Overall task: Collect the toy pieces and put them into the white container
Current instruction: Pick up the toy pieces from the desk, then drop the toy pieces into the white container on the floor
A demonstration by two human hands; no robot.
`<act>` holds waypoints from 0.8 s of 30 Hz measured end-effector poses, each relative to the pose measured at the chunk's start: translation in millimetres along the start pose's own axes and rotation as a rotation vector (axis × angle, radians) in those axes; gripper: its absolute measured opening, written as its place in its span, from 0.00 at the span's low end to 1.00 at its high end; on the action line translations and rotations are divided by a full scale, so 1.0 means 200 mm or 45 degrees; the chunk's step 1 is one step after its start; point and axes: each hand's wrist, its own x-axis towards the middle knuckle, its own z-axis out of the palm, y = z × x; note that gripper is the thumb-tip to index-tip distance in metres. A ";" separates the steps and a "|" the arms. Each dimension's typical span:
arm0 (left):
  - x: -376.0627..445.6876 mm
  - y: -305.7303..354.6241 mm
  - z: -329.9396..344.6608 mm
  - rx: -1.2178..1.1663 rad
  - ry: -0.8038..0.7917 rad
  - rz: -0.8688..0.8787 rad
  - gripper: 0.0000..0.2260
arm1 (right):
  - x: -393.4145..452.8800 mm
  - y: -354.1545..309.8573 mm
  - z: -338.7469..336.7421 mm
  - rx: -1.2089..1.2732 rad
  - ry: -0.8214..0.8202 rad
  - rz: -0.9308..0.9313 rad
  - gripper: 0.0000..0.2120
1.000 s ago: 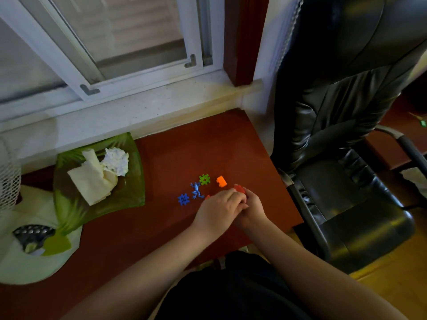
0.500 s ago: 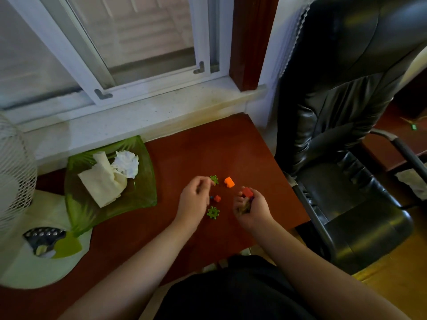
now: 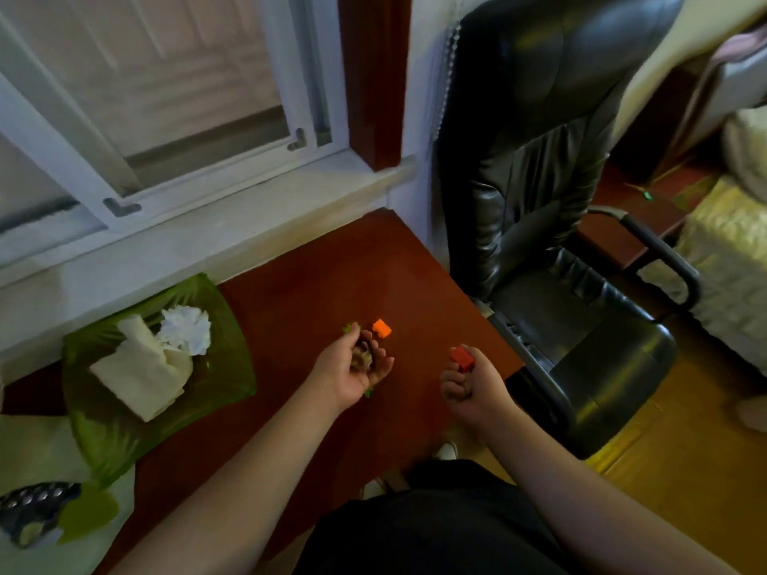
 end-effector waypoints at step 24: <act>-0.16 -1.27 1.03 0.879 -0.710 -0.492 0.14 | -0.76 -0.62 -1.47 0.802 0.162 -0.562 0.15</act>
